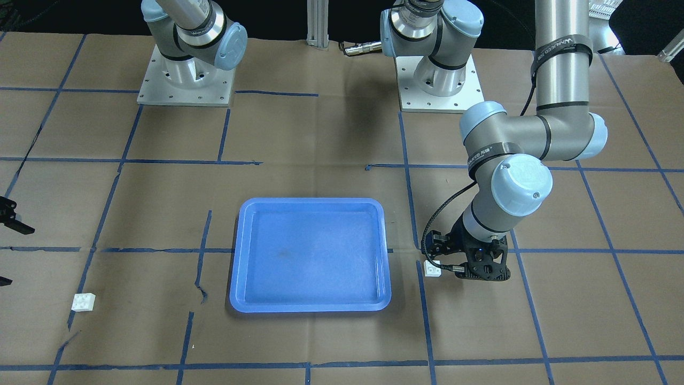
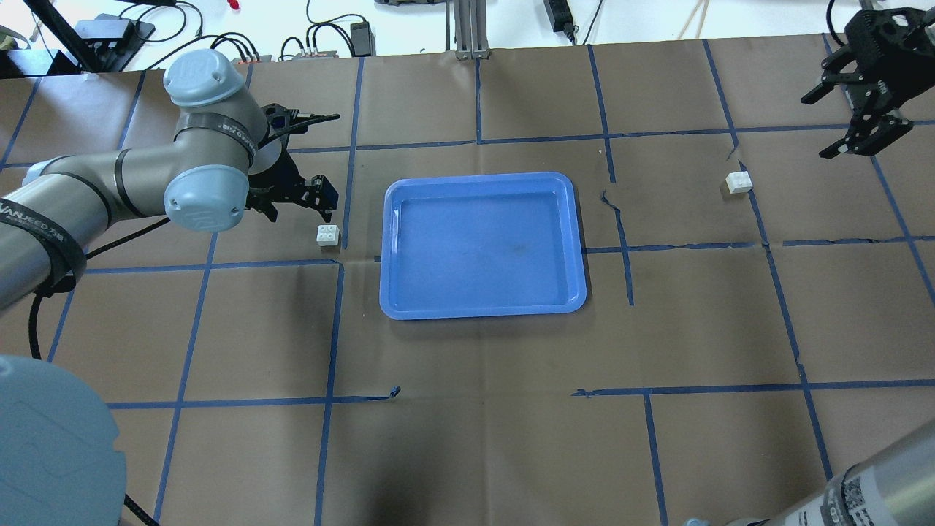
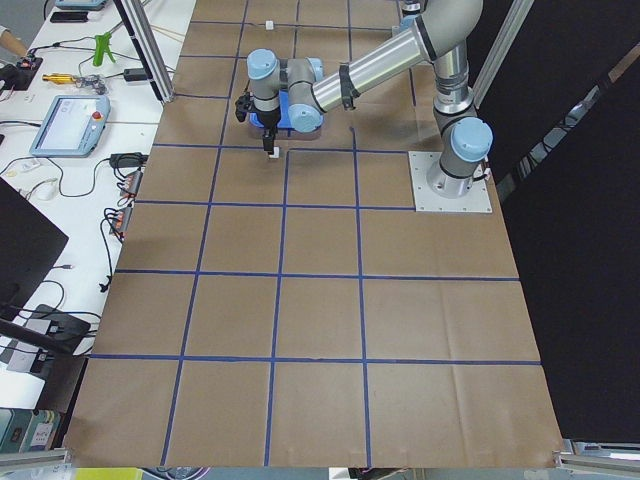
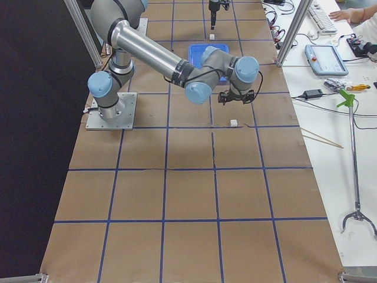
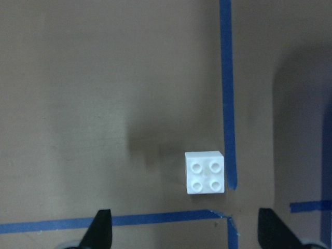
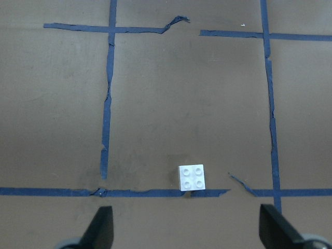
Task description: Assemble white blocks and place on blue tray
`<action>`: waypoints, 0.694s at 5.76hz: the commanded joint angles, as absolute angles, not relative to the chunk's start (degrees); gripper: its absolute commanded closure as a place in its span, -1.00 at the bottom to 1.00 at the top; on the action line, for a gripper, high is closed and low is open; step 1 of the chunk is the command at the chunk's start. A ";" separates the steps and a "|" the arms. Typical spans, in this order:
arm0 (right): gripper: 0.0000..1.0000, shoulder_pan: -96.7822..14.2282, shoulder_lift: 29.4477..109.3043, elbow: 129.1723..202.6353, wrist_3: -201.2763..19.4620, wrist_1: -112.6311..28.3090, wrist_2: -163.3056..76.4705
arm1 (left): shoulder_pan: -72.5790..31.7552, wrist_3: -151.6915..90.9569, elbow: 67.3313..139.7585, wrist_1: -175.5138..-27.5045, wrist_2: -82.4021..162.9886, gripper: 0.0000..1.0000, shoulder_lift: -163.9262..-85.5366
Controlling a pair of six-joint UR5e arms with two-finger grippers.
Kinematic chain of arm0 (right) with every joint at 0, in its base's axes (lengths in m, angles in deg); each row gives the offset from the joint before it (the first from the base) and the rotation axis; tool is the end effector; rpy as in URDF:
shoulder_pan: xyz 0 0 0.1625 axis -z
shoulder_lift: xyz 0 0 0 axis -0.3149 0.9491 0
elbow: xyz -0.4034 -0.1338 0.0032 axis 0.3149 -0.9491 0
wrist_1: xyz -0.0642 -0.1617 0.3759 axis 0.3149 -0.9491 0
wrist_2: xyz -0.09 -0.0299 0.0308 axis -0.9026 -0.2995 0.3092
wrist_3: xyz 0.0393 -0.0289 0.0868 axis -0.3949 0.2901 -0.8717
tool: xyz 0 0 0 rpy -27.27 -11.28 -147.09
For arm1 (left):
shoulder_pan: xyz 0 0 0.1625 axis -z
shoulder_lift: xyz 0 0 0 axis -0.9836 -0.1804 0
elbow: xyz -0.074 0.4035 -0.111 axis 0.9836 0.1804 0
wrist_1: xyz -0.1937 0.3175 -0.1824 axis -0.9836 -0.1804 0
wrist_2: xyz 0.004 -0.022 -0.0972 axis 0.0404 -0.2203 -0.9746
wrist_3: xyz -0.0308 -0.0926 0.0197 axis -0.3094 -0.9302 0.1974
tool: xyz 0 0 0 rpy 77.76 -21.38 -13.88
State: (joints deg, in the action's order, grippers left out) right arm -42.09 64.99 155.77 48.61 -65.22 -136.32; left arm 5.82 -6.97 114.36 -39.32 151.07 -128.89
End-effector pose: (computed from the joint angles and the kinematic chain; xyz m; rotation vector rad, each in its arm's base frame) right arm -0.1689 -0.6374 0.3262 -2.0863 2.0105 -0.4540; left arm -0.0871 -0.5995 0.2246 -0.1119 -3.1273 0.0125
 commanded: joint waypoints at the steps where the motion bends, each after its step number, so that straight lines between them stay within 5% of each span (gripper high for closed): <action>1: -1.00 -40.80 56.05 155.70 53.01 -66.83 -131.24 | 6.70 -6.33 114.88 -37.26 151.04 -0.95 -131.06; 4: -1.00 -38.42 49.59 155.70 59.16 -68.33 -125.86 | 6.79 -5.27 115.58 -36.04 150.95 -0.62 -132.81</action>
State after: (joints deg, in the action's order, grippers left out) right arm -38.65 51.16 155.65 56.89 -68.00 -126.91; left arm 6.77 -5.51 115.42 -36.80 150.99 -132.06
